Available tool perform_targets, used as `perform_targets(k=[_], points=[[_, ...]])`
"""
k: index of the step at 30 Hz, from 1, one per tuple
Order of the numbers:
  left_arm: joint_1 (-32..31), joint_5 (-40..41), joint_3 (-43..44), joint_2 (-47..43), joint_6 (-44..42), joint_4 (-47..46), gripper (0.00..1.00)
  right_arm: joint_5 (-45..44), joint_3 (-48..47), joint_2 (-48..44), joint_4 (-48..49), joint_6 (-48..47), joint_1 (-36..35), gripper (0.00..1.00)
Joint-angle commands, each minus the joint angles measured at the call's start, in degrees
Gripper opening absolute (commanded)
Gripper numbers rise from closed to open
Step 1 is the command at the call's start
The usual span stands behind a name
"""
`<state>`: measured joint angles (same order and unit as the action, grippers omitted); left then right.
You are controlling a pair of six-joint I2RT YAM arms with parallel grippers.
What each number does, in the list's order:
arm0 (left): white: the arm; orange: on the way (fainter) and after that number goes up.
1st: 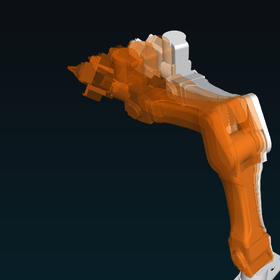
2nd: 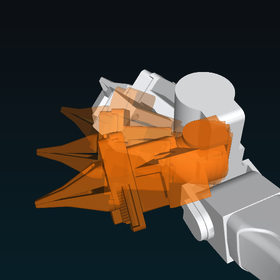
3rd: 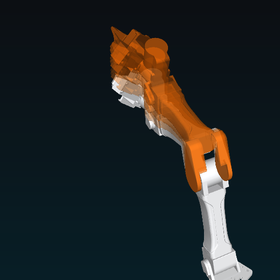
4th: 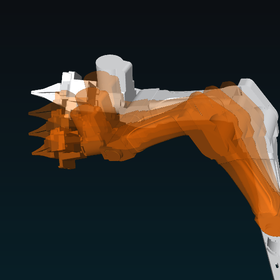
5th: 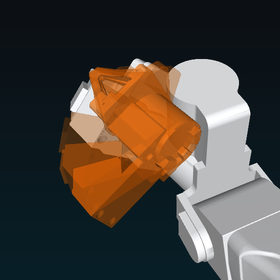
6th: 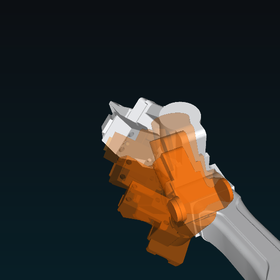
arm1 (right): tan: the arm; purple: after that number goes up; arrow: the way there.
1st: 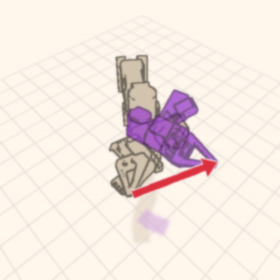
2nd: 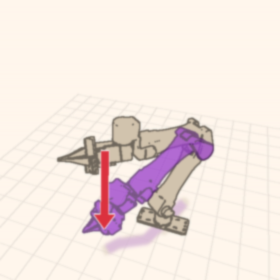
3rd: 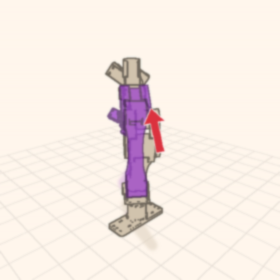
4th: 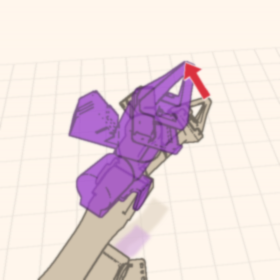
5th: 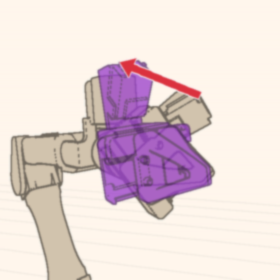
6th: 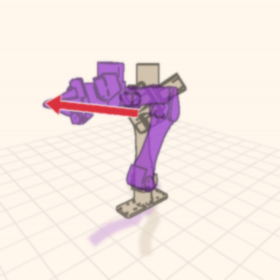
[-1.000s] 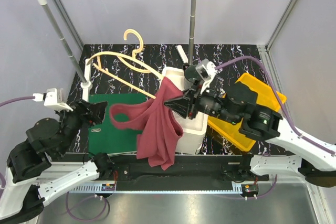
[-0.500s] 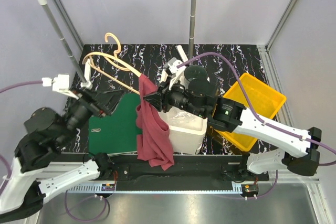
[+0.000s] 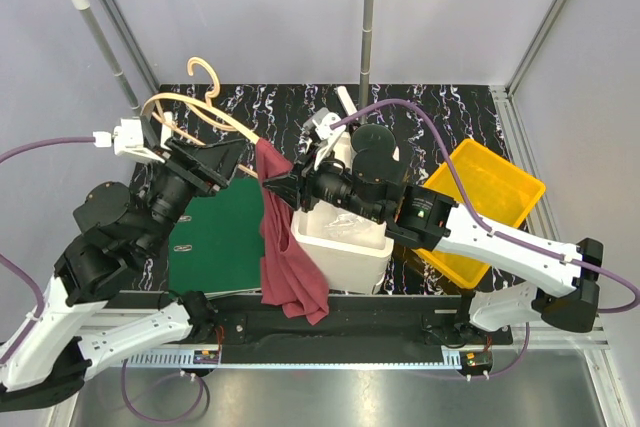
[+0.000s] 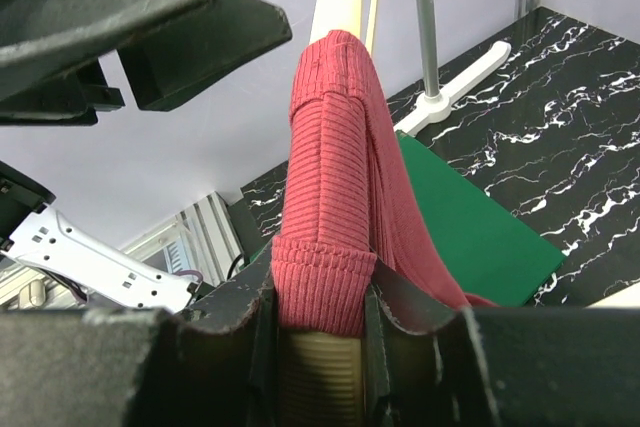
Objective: Remove the tank top from the hanger
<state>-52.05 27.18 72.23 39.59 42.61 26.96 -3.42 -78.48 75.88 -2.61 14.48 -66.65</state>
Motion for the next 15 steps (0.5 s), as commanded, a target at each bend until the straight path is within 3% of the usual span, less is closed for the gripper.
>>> perform_targets(k=[1, 9, 11, 12, 14, 15], points=[[0.11, 5.86, 0.28, 1.8, 0.55, -5.07, 0.6, 1.4, -0.54, 0.24, 7.27, -1.65, -0.32, 0.0], [0.46, 8.59, 3.18, 6.28, -2.79, -7.19, 0.58, 4.72, -0.01, 1.64, 9.55, -2.61, -0.32, 0.0], [0.9, 8.68, 3.97, 7.68, -4.2, -6.58, 0.54, 4.65, -0.18, 2.17, 9.82, -2.88, -0.23, 0.0], [1.68, 8.85, 4.58, 8.04, -4.72, -6.48, 0.43, 4.56, -0.27, 2.69, 10.08, -3.14, -0.15, 0.0], [2.48, 9.82, 5.11, 8.65, -6.92, -6.13, 0.32, 4.13, -0.71, 3.4, 9.99, -3.49, -0.23, 0.0], [3.7, 10.43, 5.38, 8.75, -7.8, -6.22, 0.2, 4.04, -0.8, 3.75, 9.99, -4.02, -0.23, 0.01]])
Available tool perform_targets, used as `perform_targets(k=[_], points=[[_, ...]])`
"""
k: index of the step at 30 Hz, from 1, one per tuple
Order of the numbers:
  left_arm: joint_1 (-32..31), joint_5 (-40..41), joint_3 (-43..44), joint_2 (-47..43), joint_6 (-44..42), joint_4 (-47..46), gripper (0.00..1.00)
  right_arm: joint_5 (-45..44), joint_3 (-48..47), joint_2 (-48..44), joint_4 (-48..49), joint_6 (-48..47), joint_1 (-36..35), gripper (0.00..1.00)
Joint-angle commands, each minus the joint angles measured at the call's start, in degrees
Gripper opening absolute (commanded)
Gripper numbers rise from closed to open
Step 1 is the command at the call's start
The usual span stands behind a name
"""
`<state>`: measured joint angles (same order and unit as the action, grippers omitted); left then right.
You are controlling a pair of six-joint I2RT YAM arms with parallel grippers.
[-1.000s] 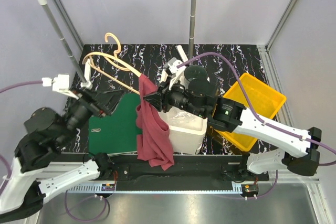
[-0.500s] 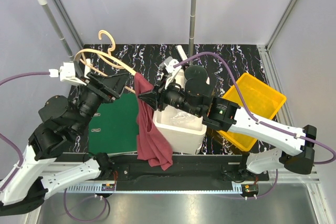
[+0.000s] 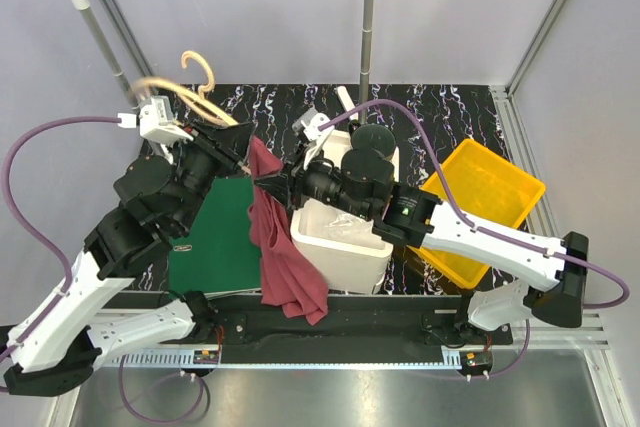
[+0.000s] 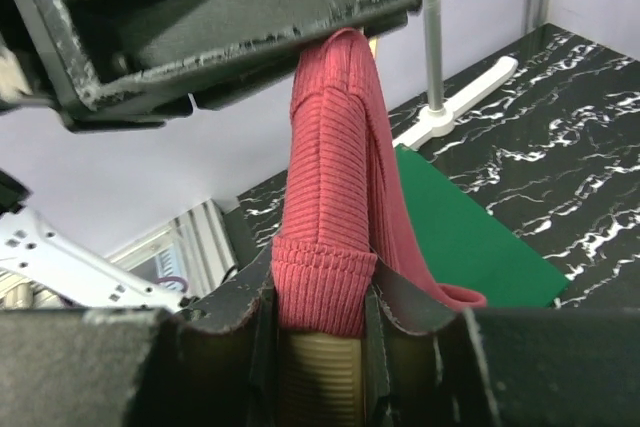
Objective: Remove the tank top from the hanger
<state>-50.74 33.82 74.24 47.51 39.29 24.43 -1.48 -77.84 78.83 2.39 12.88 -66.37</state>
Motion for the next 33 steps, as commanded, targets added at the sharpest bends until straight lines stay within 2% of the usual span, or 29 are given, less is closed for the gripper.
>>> perform_targets(k=[1, 3, 6, 8, 10, 11, 13, 14, 15, 19, 22, 26, 30, 33], points=[[3.01, 3.79, 3.63, 1.01, -6.4, -3.77, 0.14, 1.92, -1.61, 0.98, 4.99, -2.6, -0.52, 0.02], [4.94, 3.53, 3.63, 1.36, -10.26, -5.08, 0.0, 1.74, -1.78, 1.77, 5.16, -3.65, -0.52, 0.06], [7.23, 3.09, 3.37, 1.71, -14.66, -6.85, 0.0, -0.54, -2.22, 3.43, 5.34, -4.62, -0.43, 0.12], [9.16, 1.87, 2.76, 1.98, -16.34, -8.42, 0.0, -1.77, -2.58, 4.92, 5.25, -5.32, -0.43, 0.22], [10.31, 0.02, 2.23, 2.15, -19.41, -10.18, 0.0, -3.78, -2.93, 5.9, 4.82, -5.59, -0.34, 0.36], [11.18, -0.51, 1.88, 2.33, -20.73, -10.62, 0.0, -4.58, -3.01, 6.6, 4.55, -5.68, -0.43, 0.55], [11.89, -2.44, 1.53, 2.85, -25.47, -11.94, 0.0, -6.16, -2.93, 6.86, 3.41, -5.59, -0.34, 0.75], [12.07, -2.88, 1.35, 3.03, -27.14, -12.12, 0.0, -6.52, -2.67, 6.69, 2.97, -5.68, -0.34, 0.95], [12.16, -3.32, 1.26, 3.21, -29.77, -12.12, 0.0, -6.78, -2.06, 6.52, 2.27, -5.68, -0.34, 1.0], [12.68, -2.97, 0.82, 2.77, -29.71, -11.51, 0.0, -8.45, -0.82, 4.5, 0.51, -5.42, -0.43, 1.0], [12.77, -3.85, 0.82, 1.89, -24.28, -9.58, 0.0, -7.67, -1.43, 3.71, -1.6, -4.98, -0.43, 1.0], [12.77, -5.34, -1.37, -0.65, -10.24, -8.25, 0.0, -3.55, -1.87, 1.69, -4.24, -2.26, -0.43, 1.0], [12.86, -6.58, -6.38, -4.87, 0.42, -10.62, 0.0, 4.61, -1.43, -0.6, -4.94, -0.41, -0.43, 0.98], [12.86, -7.8, -9.81, -6.72, 7.54, -11.85, 0.0, 7.09, -1.96, -1.66, -5.2, -0.05, -0.43, 0.96]])
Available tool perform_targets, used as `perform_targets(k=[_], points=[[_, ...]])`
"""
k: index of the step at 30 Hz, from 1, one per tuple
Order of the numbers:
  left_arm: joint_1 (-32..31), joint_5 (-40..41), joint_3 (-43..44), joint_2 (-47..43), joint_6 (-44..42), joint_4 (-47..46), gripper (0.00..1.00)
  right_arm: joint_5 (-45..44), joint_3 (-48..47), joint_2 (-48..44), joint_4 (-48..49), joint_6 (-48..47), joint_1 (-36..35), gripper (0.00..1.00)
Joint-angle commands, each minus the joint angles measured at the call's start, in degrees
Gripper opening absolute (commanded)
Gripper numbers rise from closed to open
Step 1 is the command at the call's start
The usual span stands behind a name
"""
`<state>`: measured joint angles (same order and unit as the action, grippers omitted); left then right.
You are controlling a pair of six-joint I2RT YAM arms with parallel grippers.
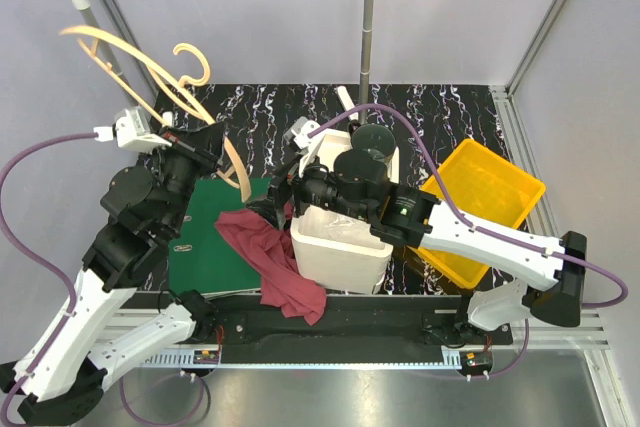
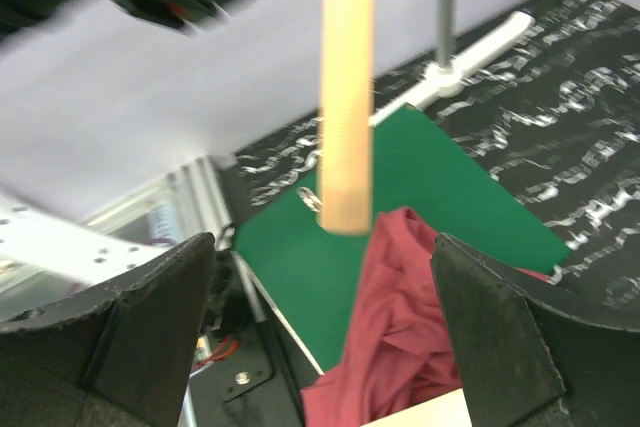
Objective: Remove the tank top from the hanger
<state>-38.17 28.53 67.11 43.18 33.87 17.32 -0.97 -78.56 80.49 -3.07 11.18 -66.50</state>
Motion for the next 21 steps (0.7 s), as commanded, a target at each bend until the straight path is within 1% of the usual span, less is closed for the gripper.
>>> perform_targets(k=[1, 2, 5, 8, 10, 11, 13, 17, 18, 20, 21], points=[[0.29, -3.13, -3.99, -2.83, 14.37, -5.54, 0.0, 6.34, -1.85, -3.06, -0.26, 1.39, -0.21, 0.94], [0.29, -4.61, -4.62, -3.27, 16.82, -5.98, 0.0, 6.07, -2.46, -2.88, -1.57, 1.04, -0.21, 0.91], [0.29, -8.04, -7.34, -5.47, 21.39, -8.18, 0.0, 4.67, -4.58, -1.92, -2.73, 0.51, -0.3, 0.86], [0.21, -11.03, -9.28, -7.32, 23.61, -9.59, 0.0, 5.37, -6.25, -0.42, -2.9, 0.25, -0.21, 0.81], [0.29, -12.88, -10.07, -8.54, 24.31, -9.32, 0.0, 5.89, -7.83, 0.98, -3.43, 0.07, -0.3, 0.74], [0.29, -13.67, -10.24, -9.25, 24.23, -9.41, 0.0, 6.33, -9.14, 1.51, -4.39, 0.24, -0.12, 0.66], [0.29, -15.6, -10.69, -10.13, 24.23, -9.68, 0.0, 6.68, -10.2, 3.18, -5.54, 0.51, -0.21, 0.6], [0.29, -17.46, -12.61, -13.29, 26.25, -10.72, 0.0, 6.43, -12.05, 5.2, -5.72, 1.12, -0.3, 0.52], [0.21, -17.72, -13.32, -13.73, 26.42, -10.82, 0.0, 6.33, -12.4, 5.99, -5.72, 1.21, -0.38, 0.43], [0.2, -17.73, -13.59, -14.35, 26.34, -10.21, 0.0, 5.99, -13.63, 6.7, -5.81, 1.74, -0.21, 0.31], [0.29, -17.64, -13.24, -14.44, 26.25, -9.77, 0.0, 5.81, -13.98, 7.4, -5.81, 2.18, -0.3, 0.2]])
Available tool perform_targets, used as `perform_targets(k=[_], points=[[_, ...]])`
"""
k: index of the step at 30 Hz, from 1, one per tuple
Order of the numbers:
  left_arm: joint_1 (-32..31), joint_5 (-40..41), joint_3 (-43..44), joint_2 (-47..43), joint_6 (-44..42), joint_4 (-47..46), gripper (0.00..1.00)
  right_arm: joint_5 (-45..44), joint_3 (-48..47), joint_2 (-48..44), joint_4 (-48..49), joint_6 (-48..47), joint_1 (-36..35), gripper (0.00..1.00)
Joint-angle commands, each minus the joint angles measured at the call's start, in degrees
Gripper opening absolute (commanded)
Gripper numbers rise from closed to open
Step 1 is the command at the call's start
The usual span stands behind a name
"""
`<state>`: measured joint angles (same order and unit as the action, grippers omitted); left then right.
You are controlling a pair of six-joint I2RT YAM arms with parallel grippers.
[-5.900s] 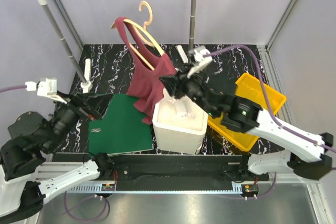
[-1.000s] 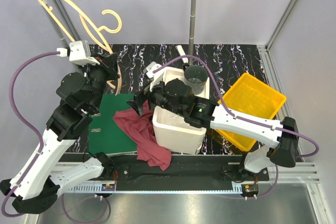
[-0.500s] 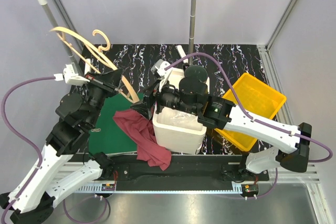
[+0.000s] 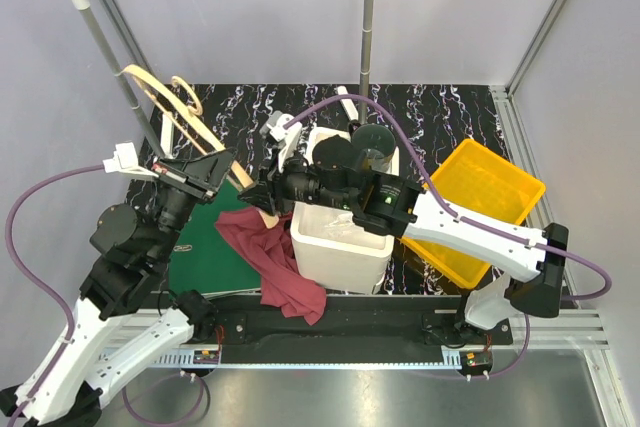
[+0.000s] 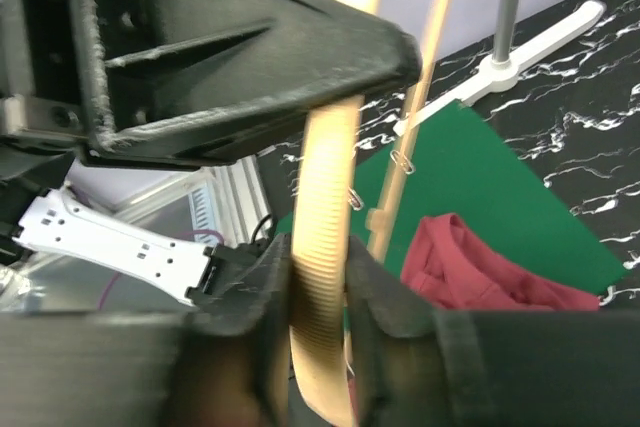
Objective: Remove the tank top from the hanger
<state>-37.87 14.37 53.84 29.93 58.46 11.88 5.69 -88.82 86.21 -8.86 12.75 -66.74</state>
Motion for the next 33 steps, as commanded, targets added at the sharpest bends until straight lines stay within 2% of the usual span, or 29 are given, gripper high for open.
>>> perform_targets(k=[1, 2, 3, 5, 6, 7, 9, 12, 16, 23, 30, 33], points=[[-0.01, -3.39, 0.21, -1.19, 1.14, -3.71, 0.0, -1.12, -4.52, 1.94, -0.01, 0.87, -0.06, 0.13], [-0.1, -3.38, 0.47, -1.19, 0.79, -2.84, 0.0, -1.99, -4.79, 2.11, -0.19, 1.3, -0.06, 0.04], [-0.1, -3.47, 0.99, -1.28, 0.26, -2.13, 0.0, -2.7, -5.05, 2.29, -0.36, 1.92, 0.03, 0.0], [-0.1, -3.74, 1.78, -1.89, -2.37, 0.93, 0.08, -5.24, -5.66, 2.47, -1.33, 2.62, 0.03, 0.0], [-0.01, -3.74, 2.75, -2.24, -3.95, 2.43, 0.29, -5.6, -6.01, 2.29, -1.85, 3.06, 0.03, 0.0], [-0.01, -3.39, 3.02, -3.64, -7.01, 3.84, 0.41, -7.78, -6.45, 2.29, -2.9, 3.5, -0.06, 0.0], [-0.1, -2.51, 2.76, -5.84, -9.23, 7.97, 0.73, -10.34, -7.07, 2.38, -3.88, 4.03, 0.2, 0.0], [-0.01, -1.28, 0.57, -11.81, -11.87, 10.79, 0.89, -8.95, -8.21, 2.99, -5.81, 6.48, 2.74, 0.0], [-0.01, 0.03, -1.02, -19.28, -12.49, 17.28, 0.91, -3.95, -10.58, 4.57, -6.25, 10.01, 6.87, 0.0], [-0.01, 5.75, -4.53, -22.55, -8.1, 35.2, 0.93, -2.35, -19.28, 8.79, -10.03, 11.68, 11.71, 0.0], [-0.01, 8.13, -11.21, -22.64, 2.17, 39.27, 0.95, -2.18, -29.2, 12.74, -13.98, 10.8, 14.97, 0.0], [-0.1, 6.82, -13.15, -19.93, 3.33, 39.27, 0.98, -1.74, -33.86, 15.38, -16.35, 11.59, 17.07, 0.0]])
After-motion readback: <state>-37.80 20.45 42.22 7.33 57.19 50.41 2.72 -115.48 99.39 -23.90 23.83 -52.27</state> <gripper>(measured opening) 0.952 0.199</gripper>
